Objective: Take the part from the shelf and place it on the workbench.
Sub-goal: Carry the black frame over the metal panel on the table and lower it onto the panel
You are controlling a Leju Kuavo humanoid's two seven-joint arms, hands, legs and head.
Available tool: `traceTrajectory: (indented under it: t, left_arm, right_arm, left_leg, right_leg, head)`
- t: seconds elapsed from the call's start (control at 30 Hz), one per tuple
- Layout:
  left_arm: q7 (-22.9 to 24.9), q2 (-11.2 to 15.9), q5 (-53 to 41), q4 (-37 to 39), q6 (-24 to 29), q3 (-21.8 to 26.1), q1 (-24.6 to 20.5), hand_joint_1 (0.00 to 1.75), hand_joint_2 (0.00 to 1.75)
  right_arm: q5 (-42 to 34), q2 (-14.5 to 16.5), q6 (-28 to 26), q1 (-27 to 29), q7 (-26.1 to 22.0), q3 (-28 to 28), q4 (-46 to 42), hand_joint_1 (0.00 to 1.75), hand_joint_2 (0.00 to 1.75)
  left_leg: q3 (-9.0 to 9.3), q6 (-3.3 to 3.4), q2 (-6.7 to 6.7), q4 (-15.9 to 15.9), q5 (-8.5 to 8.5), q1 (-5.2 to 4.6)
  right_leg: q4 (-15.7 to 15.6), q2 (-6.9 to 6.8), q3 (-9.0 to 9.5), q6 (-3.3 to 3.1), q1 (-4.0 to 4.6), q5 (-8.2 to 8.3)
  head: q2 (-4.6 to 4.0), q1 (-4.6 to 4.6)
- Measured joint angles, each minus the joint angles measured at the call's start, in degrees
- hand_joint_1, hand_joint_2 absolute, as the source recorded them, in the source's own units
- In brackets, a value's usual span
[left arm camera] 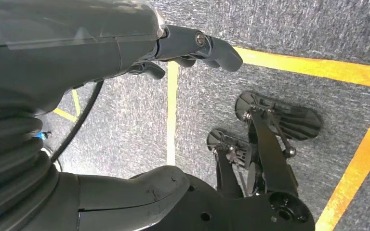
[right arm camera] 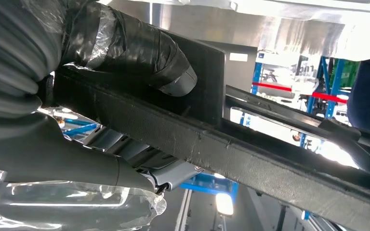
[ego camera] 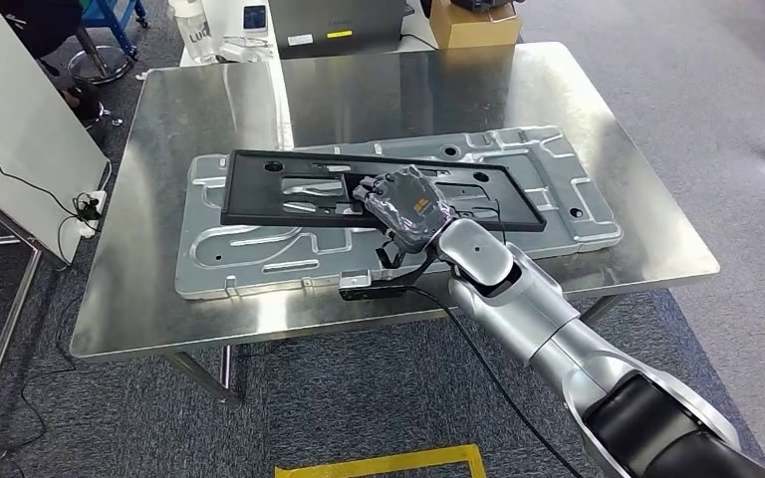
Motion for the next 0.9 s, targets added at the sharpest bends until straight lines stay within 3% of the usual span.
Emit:
traceTrajectory:
  t: [0.3,0.67,0.8,0.9]
  left_arm:
    - [-0.1,-0.02,0.2,-0.09,-0.11,0.28,-0.08,0.0,1.75]
    - [-0.02,-0.05,0.16,-0.42,-0.2,0.81,-0.06,0.0,1.75]
    - [0.36,-0.21,-0.04,-0.46,-0.65,1.48,-0.07,0.0,1.75]
    - [0.87,-0.34,-0.09,-0.47,-1.3,1.8,-0.09,0.0,1.75]
  right_arm:
    - [-0.05,-0.02,0.03,0.21,0.0,0.0,0.42,1.75,1.75]
    - [0.18,-0.25,-0.23,0.37,0.18,-0.1,1.25,1.75,1.75]
    - [-0.02,-0.44,-0.54,0.38,0.54,-0.74,3.33,0.0,0.0]
    - [-0.47,-0.45,-1.05,0.37,0.11,-1.38,5.25,0.0,0.0]
  left_leg:
    - [0.06,0.43,0.06,0.13,-0.17,-0.3]
    - [0.22,0.48,0.1,0.15,-0.1,-0.28]
    - [0.23,0.48,0.1,0.15,-0.1,-0.28]
    - [0.24,0.48,0.1,0.15,-0.1,-0.28]
  right_leg:
    - [-1.16,-0.1,0.7,1.02,-0.29,-0.74]
    - [-0.95,-0.11,0.72,1.23,-0.26,-0.71]
    - [-0.91,-0.11,0.75,1.27,-0.25,-0.74]
    - [-0.9,-0.11,0.77,1.27,-0.25,-0.74]
  head:
    - [0.0,0.01]
    - [0.0,0.01]
    - [0.0,0.01]
    - [0.0,0.01]
